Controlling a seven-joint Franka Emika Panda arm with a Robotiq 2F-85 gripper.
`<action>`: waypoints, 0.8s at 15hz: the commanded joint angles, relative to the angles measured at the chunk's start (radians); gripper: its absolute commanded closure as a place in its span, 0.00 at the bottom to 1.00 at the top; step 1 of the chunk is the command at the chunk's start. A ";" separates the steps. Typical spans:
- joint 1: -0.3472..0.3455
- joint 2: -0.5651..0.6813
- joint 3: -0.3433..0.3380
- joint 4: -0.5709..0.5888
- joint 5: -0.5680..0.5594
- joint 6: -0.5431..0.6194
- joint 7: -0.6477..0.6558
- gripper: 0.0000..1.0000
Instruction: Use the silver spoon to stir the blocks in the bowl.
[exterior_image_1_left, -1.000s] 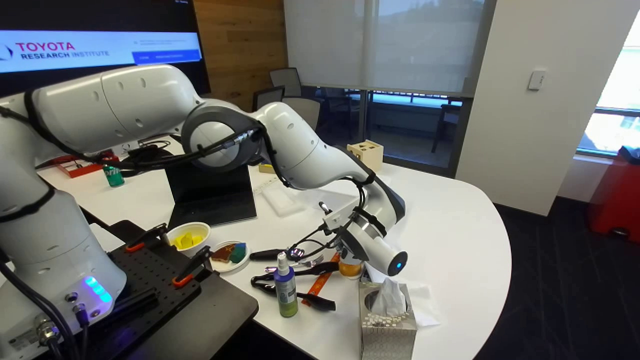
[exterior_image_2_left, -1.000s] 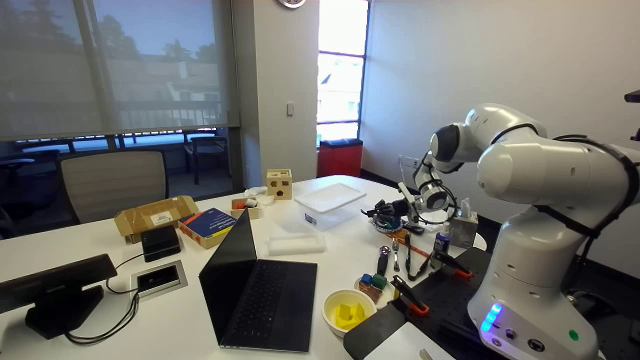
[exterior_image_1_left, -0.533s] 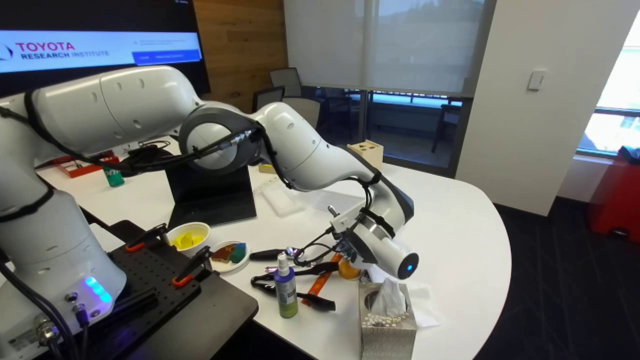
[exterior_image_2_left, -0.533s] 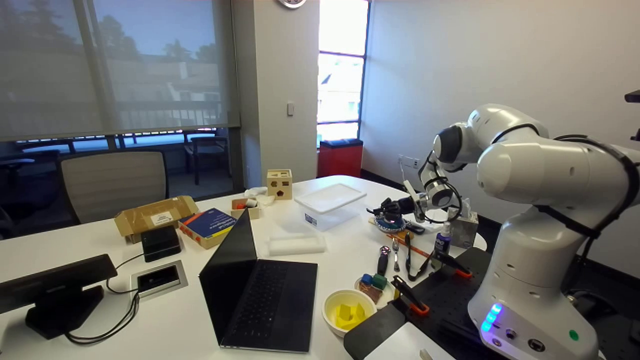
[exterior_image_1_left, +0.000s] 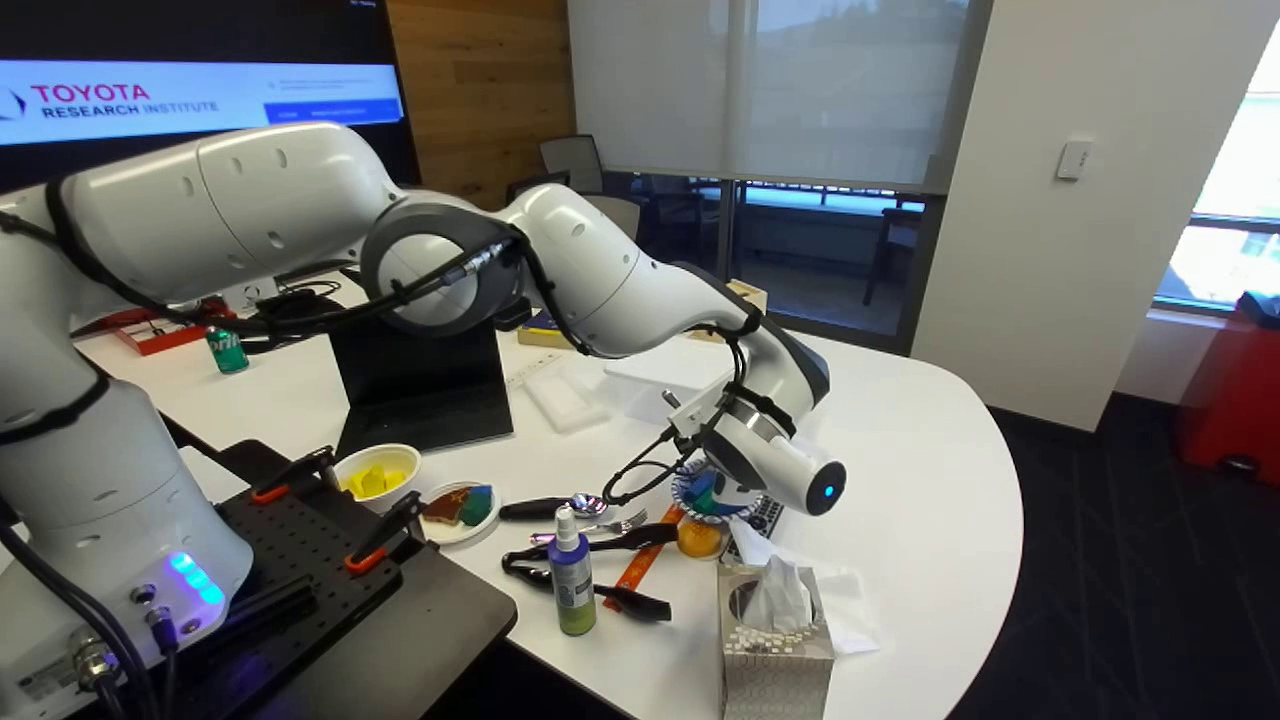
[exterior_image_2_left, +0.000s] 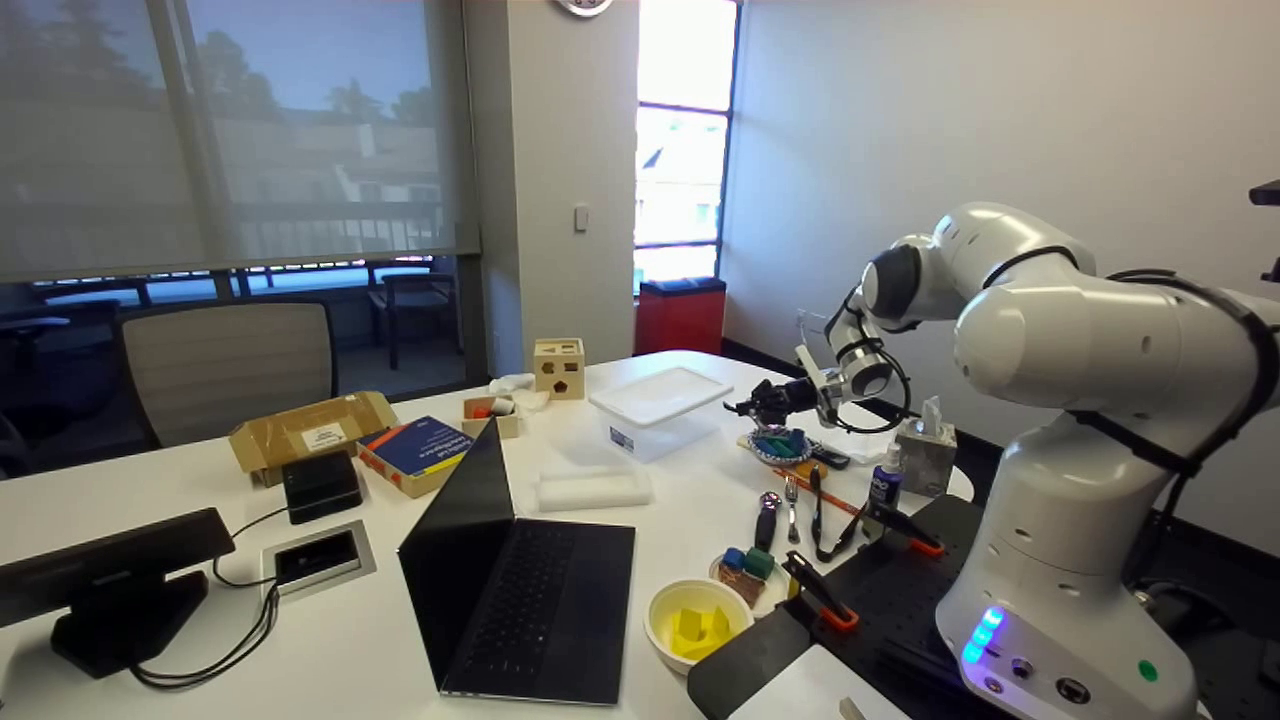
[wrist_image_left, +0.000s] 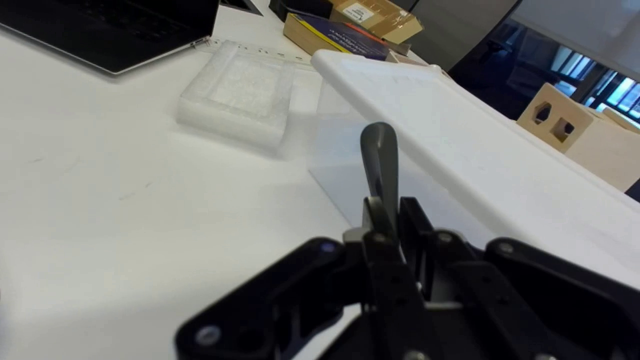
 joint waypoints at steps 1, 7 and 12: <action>-0.007 -0.005 0.019 -0.005 -0.002 -0.041 0.040 0.97; -0.020 0.042 0.037 0.015 0.011 -0.096 0.082 0.97; -0.027 0.080 0.029 0.032 0.017 -0.087 0.114 0.97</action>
